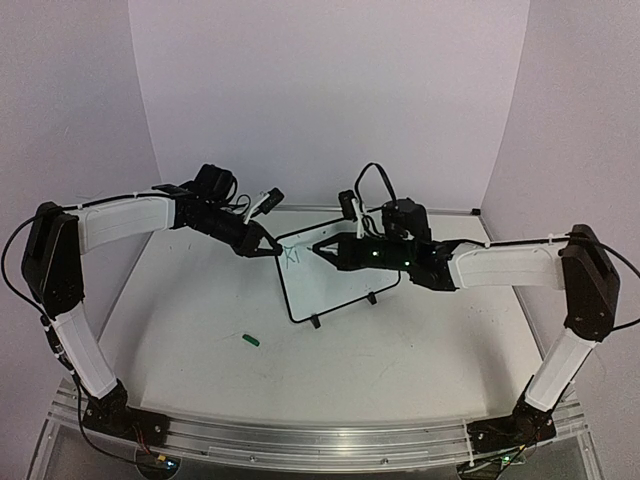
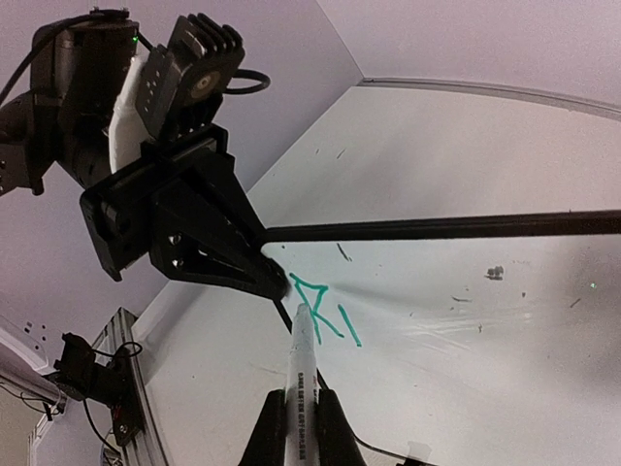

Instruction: Write a sentence on the whiteboard

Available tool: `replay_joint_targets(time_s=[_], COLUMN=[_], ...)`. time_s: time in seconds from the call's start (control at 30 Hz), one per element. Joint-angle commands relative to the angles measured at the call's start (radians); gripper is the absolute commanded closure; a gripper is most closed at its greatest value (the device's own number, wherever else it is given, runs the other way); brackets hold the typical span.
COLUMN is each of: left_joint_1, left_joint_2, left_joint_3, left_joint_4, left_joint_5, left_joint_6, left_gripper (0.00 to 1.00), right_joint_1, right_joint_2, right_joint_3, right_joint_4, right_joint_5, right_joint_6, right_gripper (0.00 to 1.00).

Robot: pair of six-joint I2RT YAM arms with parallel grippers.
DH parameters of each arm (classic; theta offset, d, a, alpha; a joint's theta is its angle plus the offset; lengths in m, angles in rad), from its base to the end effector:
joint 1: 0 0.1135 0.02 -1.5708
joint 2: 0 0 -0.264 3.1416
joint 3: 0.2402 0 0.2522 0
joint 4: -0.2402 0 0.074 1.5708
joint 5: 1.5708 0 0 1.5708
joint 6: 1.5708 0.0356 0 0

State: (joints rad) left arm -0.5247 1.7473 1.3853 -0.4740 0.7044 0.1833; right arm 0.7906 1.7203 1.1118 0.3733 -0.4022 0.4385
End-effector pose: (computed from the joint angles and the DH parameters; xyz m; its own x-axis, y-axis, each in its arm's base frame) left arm 0.3212 -0.2126 0.2677 -0.4933 0.4460 -0.7468 0.8618 0.3668 -0.3502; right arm 0.2704 0.2930 0.2589 -0.5398 0.0100 -0.8417 -0.7650 0.4114 0.4955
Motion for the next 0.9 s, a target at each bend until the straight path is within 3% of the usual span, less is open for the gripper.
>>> replay_joint_targets(time_s=[0.0,0.87], left_joint_1=[-0.011,-0.017], left_joint_2=[0.001,0.003], left_joint_3=[0.012,0.014], left_joint_4=[-0.049,-0.054], left_joint_5=[-0.049,-0.057], left_joint_6=[0.034,0.039], left_gripper=[1.0,1.0], right_joint_1=[-0.004,-0.004], right_joint_2=[0.025,0.034], right_joint_3=[0.054,0.042], right_joint_4=[0.04,0.062], right_joint_5=[0.018,0.059], right_joint_6=[-0.007,-0.009], right_gripper=[1.0,1.0])
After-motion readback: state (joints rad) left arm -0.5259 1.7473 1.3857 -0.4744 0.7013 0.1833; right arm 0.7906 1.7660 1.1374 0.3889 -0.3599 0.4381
